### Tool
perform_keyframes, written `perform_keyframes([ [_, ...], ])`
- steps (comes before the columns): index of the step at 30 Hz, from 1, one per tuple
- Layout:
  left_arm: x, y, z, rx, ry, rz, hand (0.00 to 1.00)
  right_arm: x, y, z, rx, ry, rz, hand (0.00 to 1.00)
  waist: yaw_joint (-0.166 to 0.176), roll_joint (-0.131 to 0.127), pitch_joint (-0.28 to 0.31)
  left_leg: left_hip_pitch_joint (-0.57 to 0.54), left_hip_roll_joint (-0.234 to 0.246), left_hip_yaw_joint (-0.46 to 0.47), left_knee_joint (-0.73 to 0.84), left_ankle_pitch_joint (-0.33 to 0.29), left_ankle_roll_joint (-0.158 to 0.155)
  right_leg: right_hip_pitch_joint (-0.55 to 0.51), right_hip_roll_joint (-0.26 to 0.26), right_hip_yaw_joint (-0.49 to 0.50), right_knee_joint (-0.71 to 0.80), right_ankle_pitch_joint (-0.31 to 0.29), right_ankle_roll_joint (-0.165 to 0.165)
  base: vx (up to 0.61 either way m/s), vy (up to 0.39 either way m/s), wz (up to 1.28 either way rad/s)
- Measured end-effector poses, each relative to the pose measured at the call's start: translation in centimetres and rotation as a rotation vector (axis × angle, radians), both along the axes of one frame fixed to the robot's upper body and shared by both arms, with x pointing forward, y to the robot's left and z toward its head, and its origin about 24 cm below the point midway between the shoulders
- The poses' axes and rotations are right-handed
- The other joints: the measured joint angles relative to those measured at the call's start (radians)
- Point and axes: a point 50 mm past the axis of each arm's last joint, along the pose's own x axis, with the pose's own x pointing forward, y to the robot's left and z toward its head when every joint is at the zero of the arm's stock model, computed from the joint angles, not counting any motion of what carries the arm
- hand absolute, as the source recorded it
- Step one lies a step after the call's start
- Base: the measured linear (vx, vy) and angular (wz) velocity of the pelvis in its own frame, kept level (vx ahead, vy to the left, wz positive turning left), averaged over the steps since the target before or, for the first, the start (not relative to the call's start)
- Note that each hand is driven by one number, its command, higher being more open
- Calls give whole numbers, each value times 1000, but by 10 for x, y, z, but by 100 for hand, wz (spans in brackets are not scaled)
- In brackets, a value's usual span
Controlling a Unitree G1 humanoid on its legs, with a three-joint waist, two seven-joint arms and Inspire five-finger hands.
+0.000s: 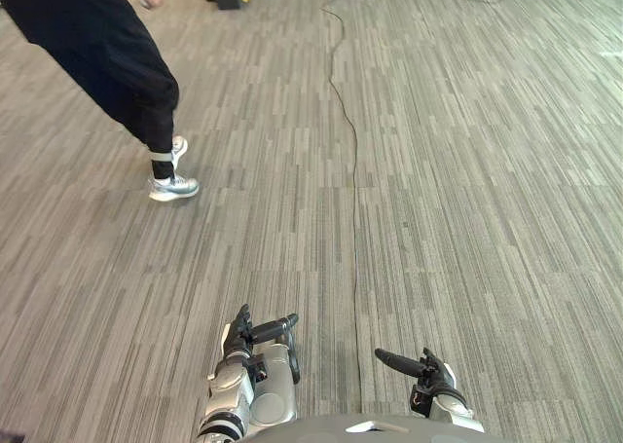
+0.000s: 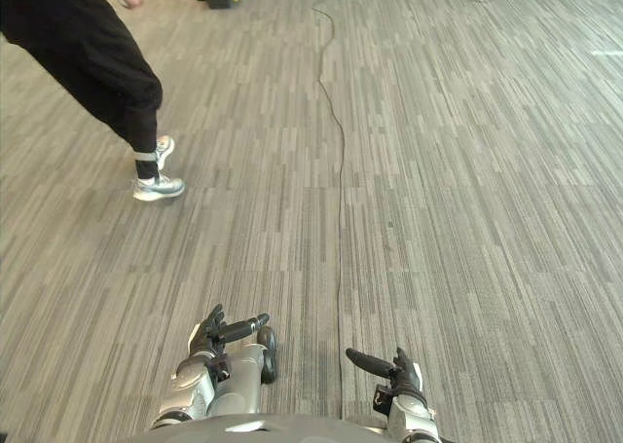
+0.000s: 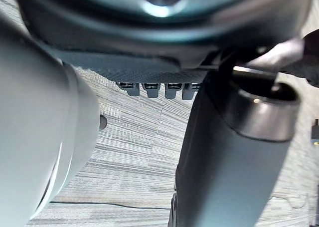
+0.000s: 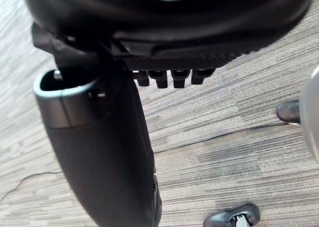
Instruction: Pick up cushions and gather them together orderly.
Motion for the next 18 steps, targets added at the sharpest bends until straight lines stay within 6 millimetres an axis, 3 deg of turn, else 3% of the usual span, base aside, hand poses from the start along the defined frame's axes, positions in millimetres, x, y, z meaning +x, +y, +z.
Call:
perform_keyframes([
  [2,-8,13,-4,29,47,2,100,-3,9,-2,29,8,1,100,3,-44,-18,53,-22,38,62,-79,27,-50,-42,53,199,38,36,607,328,-48],
  [3,-13,16,-7,30,78,4,100,-1,10,-1,33,-1,8,100,3,-50,-19,111,-32,63,35,-109,35,-143,-63,62,414,116,33,555,314,-55],
  [4,-15,15,-8,29,89,5,100,0,10,0,34,-7,9,100,1,-49,-19,140,-36,72,16,-119,36,-192,-74,63,513,176,38,523,303,-59],
  [5,-18,14,-11,26,114,6,100,5,8,3,25,-40,6,100,-7,-45,-14,237,-53,101,-50,-142,32,-335,-121,32,760,187,44,476,254,-45],
  [6,-21,13,-13,27,130,9,100,10,6,6,13,-74,5,100,-20,-39,-11,304,-58,117,-93,-149,35,-406,-143,-21,839,168,27,545,242,-48],
  [7,-24,12,-14,27,139,9,100,14,4,9,5,-98,4,100,-30,-26,-7,356,-54,132,-132,-162,31,-451,-148,-66,857,153,6,519,168,-49],
  [9,-28,13,-16,33,161,1,100,24,4,15,-4,-166,3,100,-37,-32,-2,491,-40,194,-209,-208,-17,-598,-145,-222,807,102,-11,465,72,-67],
  [10,-29,13,-17,33,166,-4,100,25,3,17,-6,-176,2,100,-41,-32,-2,514,-35,210,-213,-221,-26,-618,-145,-268,764,97,-19,435,13,-58],
  [12,-31,12,-18,30,178,-9,100,27,2,18,-9,-190,0,100,-48,-32,-2,581,-33,254,-248,-239,-46,-646,-141,-401,599,94,-34,449,11,-57],
  [14,-30,7,-19,24,182,-28,100,31,2,18,2,-193,1,100,-57,-26,-1,653,-37,301,-306,-244,-57,-666,-90,-514,346,121,-51,678,-48,-58],
  [15,-28,-1,-20,13,189,-61,100,33,0,19,4,-199,-8,100,-72,-12,4,705,-29,297,-331,-242,-61,-651,-29,-525,246,261,-183,816,-93,-30],
  [16,-28,-5,-21,1,193,-69,100,35,-4,20,-3,-204,-22,100,-75,14,9,717,-14,295,-331,-228,-75,-642,-12,-533,257,265,-243,573,-63,-19],
  [18,-24,-24,-22,-39,185,-110,100,30,-16,18,-11,-177,-85,100,-91,32,12,744,-15,256,-307,-131,-107,-632,-31,-519,362,146,-240,692,-184,-6],
])
